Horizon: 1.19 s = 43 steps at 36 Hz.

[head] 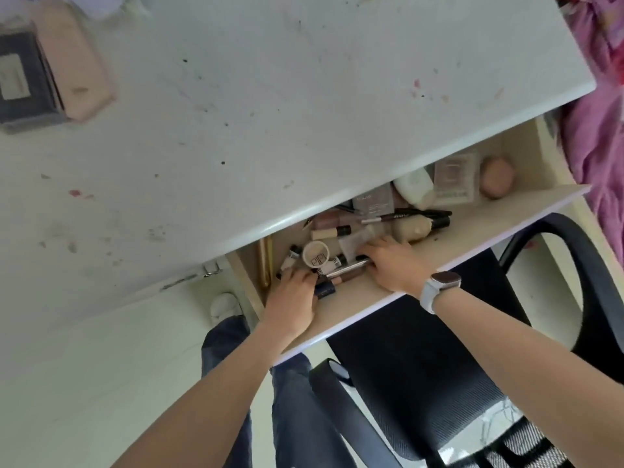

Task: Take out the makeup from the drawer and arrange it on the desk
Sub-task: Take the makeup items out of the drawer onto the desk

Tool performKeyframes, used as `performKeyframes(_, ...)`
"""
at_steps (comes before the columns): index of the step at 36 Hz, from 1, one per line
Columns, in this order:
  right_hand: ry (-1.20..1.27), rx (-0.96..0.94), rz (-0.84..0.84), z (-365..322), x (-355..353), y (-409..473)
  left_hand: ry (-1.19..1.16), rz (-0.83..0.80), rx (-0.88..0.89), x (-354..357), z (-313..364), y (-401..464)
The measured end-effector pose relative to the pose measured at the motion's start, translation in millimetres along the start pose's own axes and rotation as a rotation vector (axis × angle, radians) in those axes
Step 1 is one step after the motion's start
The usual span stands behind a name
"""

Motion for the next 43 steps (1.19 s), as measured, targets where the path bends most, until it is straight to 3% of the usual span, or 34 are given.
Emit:
performKeyframes(4, -0.050, -0.009, -0.055, 1.0, 5.6, 7.3, -0.003, 0.006, -0.025, 3.2, -0.7, 3.7)
performKeyframes(9, -0.041, -0.031, -0.165, -0.8, 9.5, 12.6, -0.170, -0.071, -0.139, 6.9, 0.0, -0.7)
performKeyframes(15, -0.009, -0.062, -0.144, -1.1, 4.6, 10.8, -0.118, -0.190, -0.151, 5.2, 0.0, 3.9)
performKeyframes(19, -0.013, -0.100, -0.070, -1.7, -3.5, 0.9, -0.237, -0.272, -0.149, -2.2, 2.4, -2.0)
performKeyframes(22, 0.056, -0.168, 0.040, -5.4, -16.4, -13.2, -0.352, -0.206, -0.125, -20.1, 3.4, -10.3)
performKeyframes(29, 0.554, -0.205, 0.265, -25.7, -65.9, -44.7, -0.677, -0.060, -0.126, -89.8, -5.8, -28.6)
performKeyframes(34, 0.772, -0.187, 0.404, -54.5, -121.9, -43.7, -0.957, 0.194, -0.222, -154.7, -24.8, -28.4)
performKeyframes(38, 0.791, -0.155, 0.460, -81.6, -164.8, -13.9, -1.042, 0.366, -0.286, -199.2, -48.8, -13.8)
performKeyframes(43, 0.638, -0.107, 0.444, -115.0, -205.5, 44.0, -1.011, 0.516, -0.392, -241.8, -88.7, 17.3)
Point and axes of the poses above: each hand's wrist, its own y-axis towards the middle knuckle, its own x-axis out of the palm, z = x × y, the point moved 3 cm from there along y, towards the middle knuckle, and after that the axes turned 10 degrees about -x, right-handed, at the moved point
